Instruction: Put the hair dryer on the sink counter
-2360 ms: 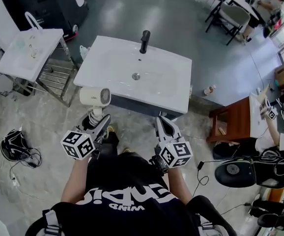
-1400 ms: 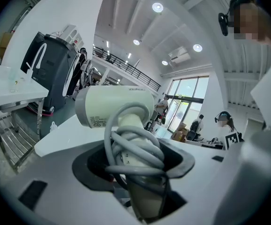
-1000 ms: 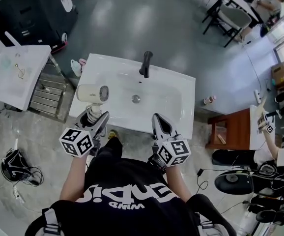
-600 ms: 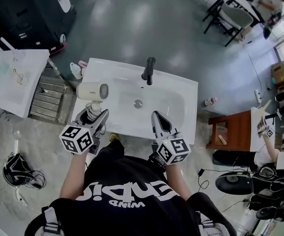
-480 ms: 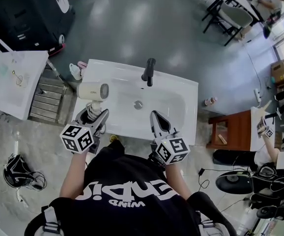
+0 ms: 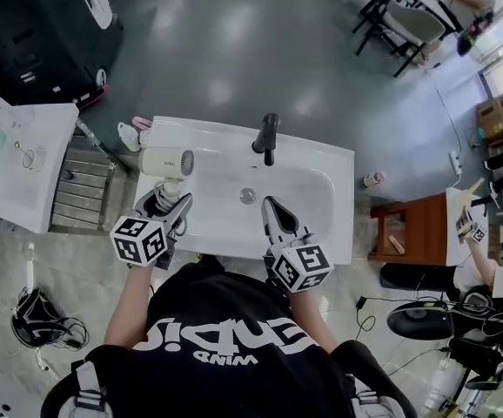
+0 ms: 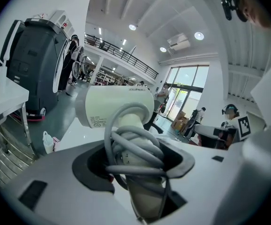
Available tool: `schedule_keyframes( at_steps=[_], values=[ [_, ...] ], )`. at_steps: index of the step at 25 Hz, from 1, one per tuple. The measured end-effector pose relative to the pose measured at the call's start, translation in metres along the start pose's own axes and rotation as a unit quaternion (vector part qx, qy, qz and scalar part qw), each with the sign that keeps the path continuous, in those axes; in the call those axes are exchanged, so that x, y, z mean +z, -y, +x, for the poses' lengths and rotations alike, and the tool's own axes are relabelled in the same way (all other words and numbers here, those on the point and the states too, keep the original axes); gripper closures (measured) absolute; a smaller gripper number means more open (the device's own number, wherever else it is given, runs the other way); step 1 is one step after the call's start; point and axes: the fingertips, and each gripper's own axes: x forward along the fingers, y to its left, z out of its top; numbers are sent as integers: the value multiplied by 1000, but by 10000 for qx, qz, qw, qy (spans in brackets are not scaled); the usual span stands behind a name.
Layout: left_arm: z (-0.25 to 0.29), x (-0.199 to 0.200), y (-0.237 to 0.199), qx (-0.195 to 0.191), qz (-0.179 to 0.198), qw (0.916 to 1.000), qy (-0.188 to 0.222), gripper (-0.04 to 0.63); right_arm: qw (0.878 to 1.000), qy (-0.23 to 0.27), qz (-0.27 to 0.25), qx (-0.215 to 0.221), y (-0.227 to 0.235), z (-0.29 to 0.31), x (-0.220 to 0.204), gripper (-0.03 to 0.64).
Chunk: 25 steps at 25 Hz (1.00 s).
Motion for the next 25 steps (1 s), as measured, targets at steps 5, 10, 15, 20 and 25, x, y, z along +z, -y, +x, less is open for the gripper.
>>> schedule_keyframes(
  at_steps=[5, 10, 15, 20, 25],
  values=[
    [15, 4, -15, -31, 25, 9999, -94, 310, 9999, 17, 40, -103, 4, 10, 2, 598],
    [31, 6, -30, -53, 62, 9997, -251, 310, 9999, 18, 61, -146, 6, 22, 3, 598],
    [47, 8, -43, -17, 91, 9993, -354, 310, 9998, -19, 92, -173, 8, 32, -1, 598],
    [60, 8, -53, 39, 66, 9990, -442, 310, 9998, -47, 96, -142, 10, 43, -1, 598],
    [72, 3, -67, 127, 71, 9979, -632, 310, 9999, -77, 110, -62, 7, 51, 0, 598]
  ],
)
